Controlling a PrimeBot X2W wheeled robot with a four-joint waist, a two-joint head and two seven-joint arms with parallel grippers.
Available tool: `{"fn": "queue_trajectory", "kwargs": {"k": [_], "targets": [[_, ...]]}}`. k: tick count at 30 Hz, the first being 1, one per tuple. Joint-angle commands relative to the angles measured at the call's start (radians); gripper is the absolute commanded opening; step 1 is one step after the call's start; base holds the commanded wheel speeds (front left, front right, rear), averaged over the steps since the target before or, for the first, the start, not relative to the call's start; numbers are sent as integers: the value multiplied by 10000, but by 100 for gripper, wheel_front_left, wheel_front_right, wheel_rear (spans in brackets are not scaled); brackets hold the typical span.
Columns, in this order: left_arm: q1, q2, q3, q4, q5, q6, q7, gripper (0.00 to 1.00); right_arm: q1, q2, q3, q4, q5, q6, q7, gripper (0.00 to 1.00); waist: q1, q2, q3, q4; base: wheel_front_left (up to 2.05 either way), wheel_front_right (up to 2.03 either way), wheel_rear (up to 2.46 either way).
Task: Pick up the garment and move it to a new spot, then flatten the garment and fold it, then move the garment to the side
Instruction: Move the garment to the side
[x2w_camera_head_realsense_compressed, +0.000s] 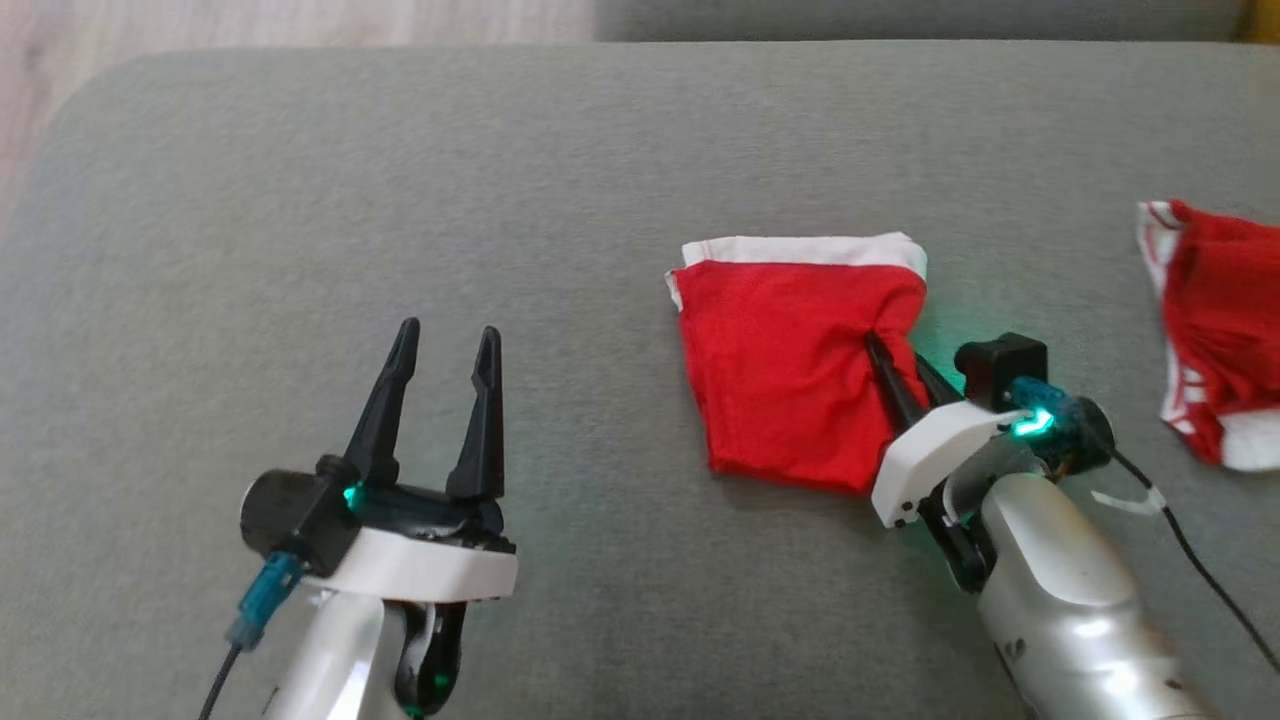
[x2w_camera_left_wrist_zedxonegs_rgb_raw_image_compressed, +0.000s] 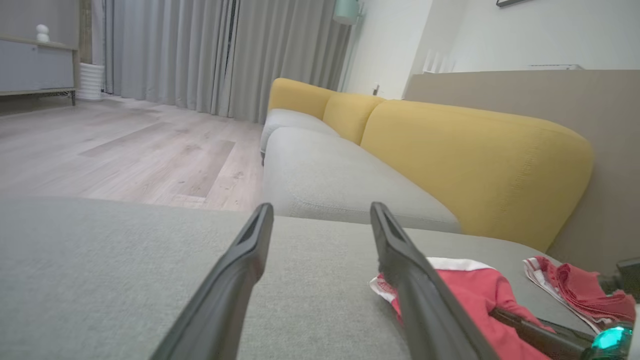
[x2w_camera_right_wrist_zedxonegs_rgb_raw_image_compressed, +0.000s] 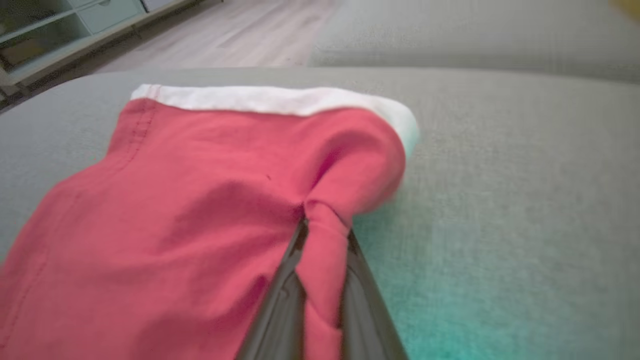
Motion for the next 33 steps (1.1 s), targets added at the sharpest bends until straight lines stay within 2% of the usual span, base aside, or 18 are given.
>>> {"fn": "queue_trajectory", "kwargs": {"k": [1, 6, 11, 16, 25, 29, 33], "targets": [[-399, 37, 316, -294, 179, 46, -51, 100, -373, 89, 183, -264, -427, -9, -253, 0, -1, 0, -128, -339, 0, 0, 0], [-451, 37, 205, -343, 203, 45, -51, 100, -602, -269, 463, -629, -1556, -9, -444, 0, -1, 0, -281, -1036, 0, 0, 0], [-699, 37, -237, -484, 11, 65, -51, 100, -852, -1524, 1288, -1429, -1784, -9, -95, 0, -1, 0, -212, -1972, 0, 0, 0], [-1262, 37, -723, -570, -192, 55, -51, 100, -1043, -2958, 1752, -2105, -1454, -9, 213, 0, -1, 0, 119, -2496, 0, 0, 0], [-1995, 37, -1037, -592, -149, 114, -51, 100, -1602, -5037, 1653, -2599, -954, -9, 776, 0, -1, 0, 941, -2739, 0, 0, 0], [-2144, 37, -1056, -539, -149, 82, -51, 100, -1769, -5579, 1473, -2290, -872, -9, 917, 0, -1, 0, 1295, -2650, 0, 0, 0], [-2248, 37, -1028, -497, -146, 53, -51, 100, -1875, -5819, 1250, -1891, -955, -9, 944, 0, -1, 0, 1532, -2546, 0, 0, 0]]}}
